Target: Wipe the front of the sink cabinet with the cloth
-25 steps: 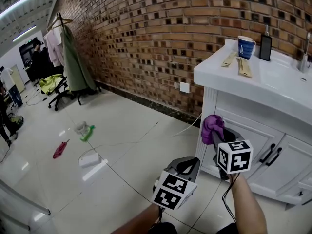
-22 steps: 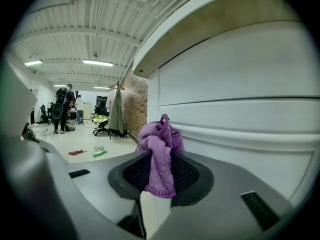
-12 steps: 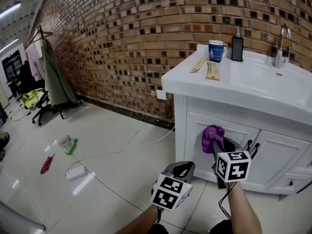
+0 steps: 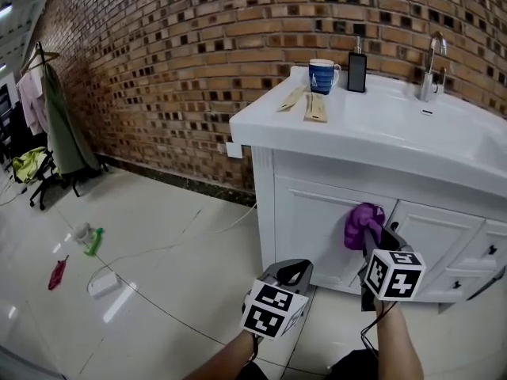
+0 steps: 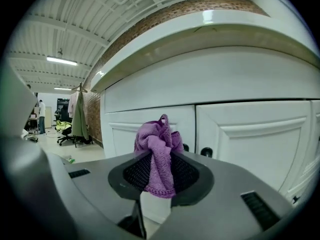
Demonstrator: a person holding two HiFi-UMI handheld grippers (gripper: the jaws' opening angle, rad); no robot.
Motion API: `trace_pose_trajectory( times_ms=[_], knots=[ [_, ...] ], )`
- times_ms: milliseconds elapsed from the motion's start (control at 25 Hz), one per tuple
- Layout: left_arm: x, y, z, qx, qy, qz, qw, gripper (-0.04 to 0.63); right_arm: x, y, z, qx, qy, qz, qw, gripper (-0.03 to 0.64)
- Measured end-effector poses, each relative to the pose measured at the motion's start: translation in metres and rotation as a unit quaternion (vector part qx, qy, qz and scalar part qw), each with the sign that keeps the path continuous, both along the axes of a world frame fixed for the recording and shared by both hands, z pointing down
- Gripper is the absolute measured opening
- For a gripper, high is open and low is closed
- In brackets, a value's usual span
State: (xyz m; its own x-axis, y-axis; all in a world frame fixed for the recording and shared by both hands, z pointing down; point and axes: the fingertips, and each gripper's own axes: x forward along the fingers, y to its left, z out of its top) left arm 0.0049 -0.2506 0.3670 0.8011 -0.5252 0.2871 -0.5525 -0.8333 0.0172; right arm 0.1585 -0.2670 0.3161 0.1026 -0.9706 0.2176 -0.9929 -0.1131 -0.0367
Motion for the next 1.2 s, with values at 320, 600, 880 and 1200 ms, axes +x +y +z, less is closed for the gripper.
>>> trace_pose_trajectory(
  times_ms=[320,600,880,1200],
  knots=[
    [0.005,0.010,0.002,-0.003,0.000,0.009,1.0000,0.005,0.035,0.047,-0.004,0.023,-0.027,0.049,0.998,0.100],
    [0.000,0.011,0.011,-0.008,-0.006,0.005,0.9999,0.005,0.033,0.057,0.028,-0.003,-0.035,0.046,0.998,0.100],
    [-0.014,0.008,0.012,-0.008,-0.012,-0.009,0.9999,0.005,0.003,0.025,0.029,-0.011,-0.018,0.015,1.000,0.100],
    [-0.032,-0.003,0.008,-0.005,-0.017,-0.035,0.9992,0.005,-0.023,-0.009,0.039,-0.019,-0.006,-0.020,1.000,0.100]
  ],
)
